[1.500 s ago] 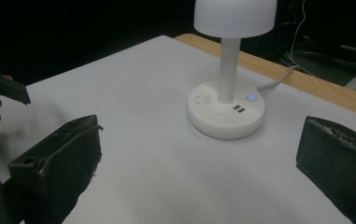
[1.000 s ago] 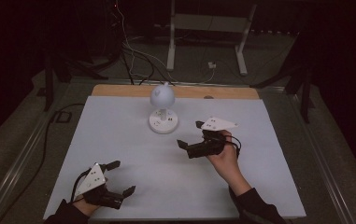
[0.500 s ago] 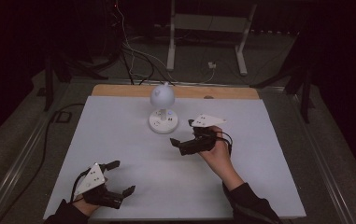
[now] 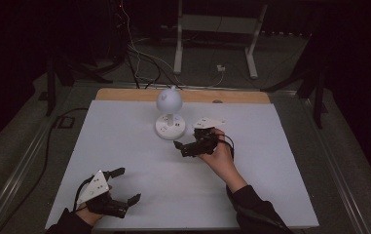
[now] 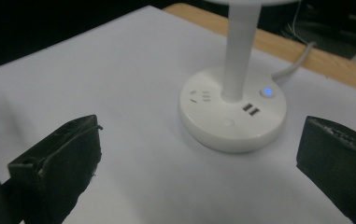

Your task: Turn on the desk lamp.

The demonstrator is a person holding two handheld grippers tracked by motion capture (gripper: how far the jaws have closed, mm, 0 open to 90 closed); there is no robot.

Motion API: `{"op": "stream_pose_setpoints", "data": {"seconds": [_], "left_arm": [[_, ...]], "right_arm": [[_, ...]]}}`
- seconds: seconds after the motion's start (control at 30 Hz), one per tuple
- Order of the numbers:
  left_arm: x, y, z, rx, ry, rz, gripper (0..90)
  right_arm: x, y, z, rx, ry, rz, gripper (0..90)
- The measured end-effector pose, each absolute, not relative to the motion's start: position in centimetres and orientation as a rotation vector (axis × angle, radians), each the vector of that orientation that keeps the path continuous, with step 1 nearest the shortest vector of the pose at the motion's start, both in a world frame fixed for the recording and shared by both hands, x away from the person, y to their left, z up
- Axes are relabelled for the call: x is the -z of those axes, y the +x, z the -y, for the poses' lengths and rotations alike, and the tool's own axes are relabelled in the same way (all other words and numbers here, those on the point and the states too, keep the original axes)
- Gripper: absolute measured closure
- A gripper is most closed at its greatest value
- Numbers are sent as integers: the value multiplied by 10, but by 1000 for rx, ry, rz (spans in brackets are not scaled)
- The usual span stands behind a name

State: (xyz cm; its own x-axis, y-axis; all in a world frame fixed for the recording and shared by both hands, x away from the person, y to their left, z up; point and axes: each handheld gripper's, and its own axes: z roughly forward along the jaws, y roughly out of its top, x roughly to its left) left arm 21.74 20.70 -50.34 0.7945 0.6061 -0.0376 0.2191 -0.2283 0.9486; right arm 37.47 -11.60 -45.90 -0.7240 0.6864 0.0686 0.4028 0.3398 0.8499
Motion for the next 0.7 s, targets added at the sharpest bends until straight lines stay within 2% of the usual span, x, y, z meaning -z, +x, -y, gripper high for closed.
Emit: {"op": "stream_pose_setpoints", "data": {"seconds": [0.23,0.27,0.33,0.37,0.47,0.5,0.57,0.6,0.63,0.67,0.7], "left_arm": [[504,217,-207,-406,1804,-636,3],[504,217,-207,-407,1805,-636,3],[504,217,-207,-410,1803,-633,4],[504,217,-207,-410,1801,-634,4],[504,217,-207,-410,1803,-635,3],[504,217,-207,-409,1804,-634,4],[504,217,-207,-408,1801,-632,3],[504,217,-207,-408,1801,-633,3],[504,217,-207,-407,1802,-634,3],[504,217,-207,-408,1804,-631,3],[504,217,-207,-410,1804,-630,3]], "right_arm": [[464,384,111,-1315,1007,-2286,0],[465,387,109,-1314,1035,-2285,72],[465,388,108,-1313,1049,-2278,75],[467,392,107,-1299,1061,-2271,131],[469,395,106,-1287,1078,-2261,164],[471,396,103,-1260,1076,-2265,212],[472,397,101,-1247,1067,-2264,231],[473,398,98,-1233,1073,-2261,288],[473,398,98,-1233,1073,-2261,288],[474,399,95,-1232,1077,-2260,340],[474,399,95,-1232,1077,-2260,340]]}}
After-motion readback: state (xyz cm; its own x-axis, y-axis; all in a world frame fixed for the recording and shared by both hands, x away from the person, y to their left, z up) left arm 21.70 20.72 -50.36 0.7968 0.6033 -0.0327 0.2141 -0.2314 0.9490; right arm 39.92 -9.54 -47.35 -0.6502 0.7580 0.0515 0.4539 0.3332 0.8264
